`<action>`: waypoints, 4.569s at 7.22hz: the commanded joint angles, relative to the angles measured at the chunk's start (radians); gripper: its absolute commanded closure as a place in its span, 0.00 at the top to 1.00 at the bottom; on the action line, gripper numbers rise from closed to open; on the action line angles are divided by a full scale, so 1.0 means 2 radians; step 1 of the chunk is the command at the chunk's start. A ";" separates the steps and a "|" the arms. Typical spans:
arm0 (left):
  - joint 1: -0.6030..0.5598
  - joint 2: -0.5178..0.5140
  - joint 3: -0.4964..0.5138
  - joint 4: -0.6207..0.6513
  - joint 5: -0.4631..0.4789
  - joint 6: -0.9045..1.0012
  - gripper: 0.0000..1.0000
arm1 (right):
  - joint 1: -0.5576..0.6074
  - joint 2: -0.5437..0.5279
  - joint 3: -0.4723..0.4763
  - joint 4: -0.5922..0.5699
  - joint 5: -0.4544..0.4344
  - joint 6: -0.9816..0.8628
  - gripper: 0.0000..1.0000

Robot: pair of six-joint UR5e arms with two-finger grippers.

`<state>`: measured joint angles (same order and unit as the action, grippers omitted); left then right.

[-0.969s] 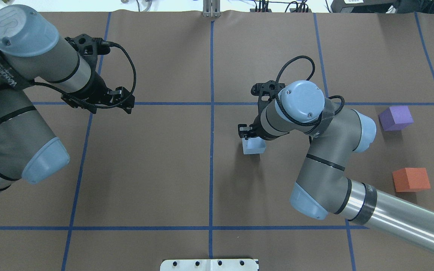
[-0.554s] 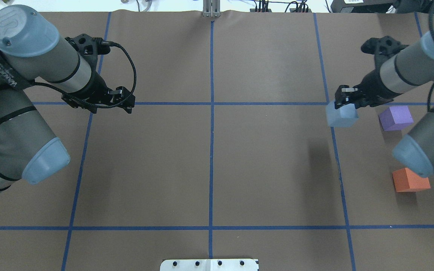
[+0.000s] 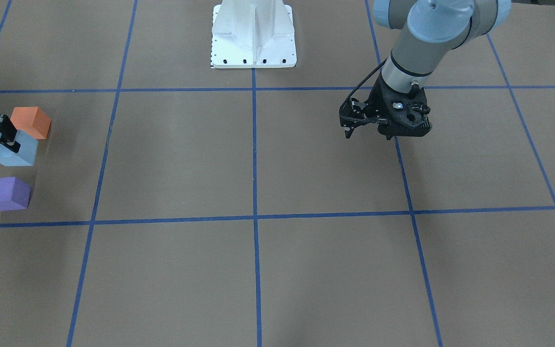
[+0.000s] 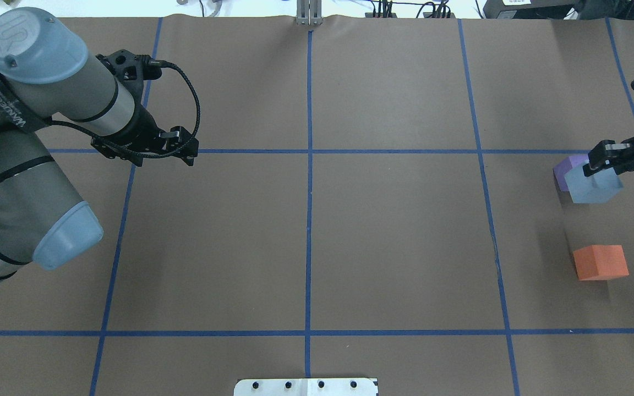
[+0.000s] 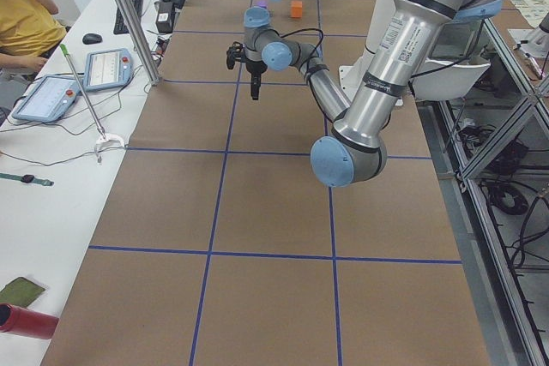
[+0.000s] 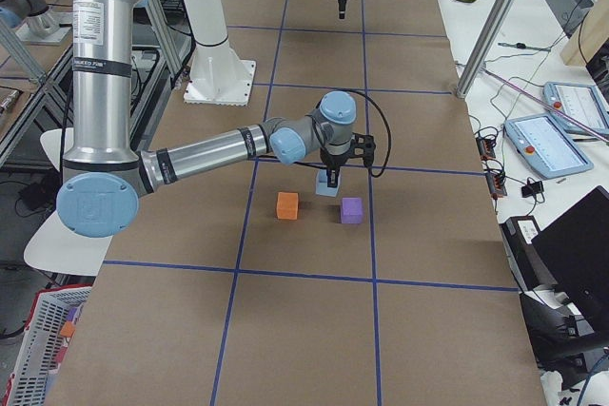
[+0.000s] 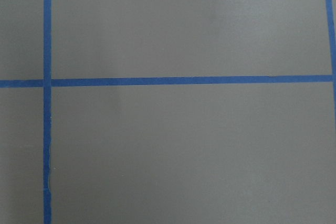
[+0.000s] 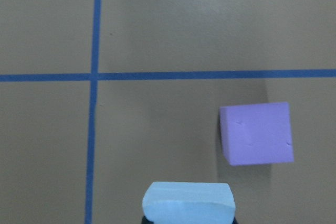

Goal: Place blue block between orange and purple blocks

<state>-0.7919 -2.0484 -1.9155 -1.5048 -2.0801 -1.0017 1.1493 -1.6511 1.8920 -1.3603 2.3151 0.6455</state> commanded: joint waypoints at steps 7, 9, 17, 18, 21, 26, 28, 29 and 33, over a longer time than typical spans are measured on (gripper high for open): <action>0.000 -0.001 -0.001 0.000 0.000 -0.001 1.00 | -0.034 0.021 -0.072 0.002 -0.008 -0.004 0.16; 0.000 -0.001 -0.001 0.000 -0.001 -0.001 1.00 | -0.038 0.028 -0.085 0.002 -0.012 -0.004 0.27; -0.001 -0.001 -0.016 0.004 -0.001 -0.002 1.00 | -0.053 0.037 -0.098 0.001 -0.018 -0.001 0.57; -0.001 -0.001 -0.016 0.004 -0.001 -0.002 1.00 | -0.053 0.042 -0.098 0.001 -0.018 -0.001 0.58; 0.000 -0.001 -0.016 0.004 -0.001 -0.002 1.00 | -0.009 0.025 -0.047 0.001 -0.017 -0.005 1.00; -0.002 -0.001 -0.019 0.004 0.000 -0.002 1.00 | 0.085 -0.007 0.023 0.001 -0.009 -0.006 1.00; -0.012 0.021 -0.035 0.005 0.001 0.006 1.00 | 0.133 -0.007 0.013 -0.010 -0.007 -0.058 1.00; -0.023 0.045 -0.048 0.003 0.001 0.027 1.00 | 0.158 -0.004 0.004 -0.044 -0.007 -0.123 1.00; -0.143 0.178 -0.078 0.002 -0.008 0.257 1.00 | 0.189 0.014 -0.003 -0.110 -0.004 -0.213 1.00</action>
<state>-0.9824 -1.7875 -2.0654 -1.4986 -2.0869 -0.6557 1.5289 -1.6343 1.8925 -1.5611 2.3035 0.2391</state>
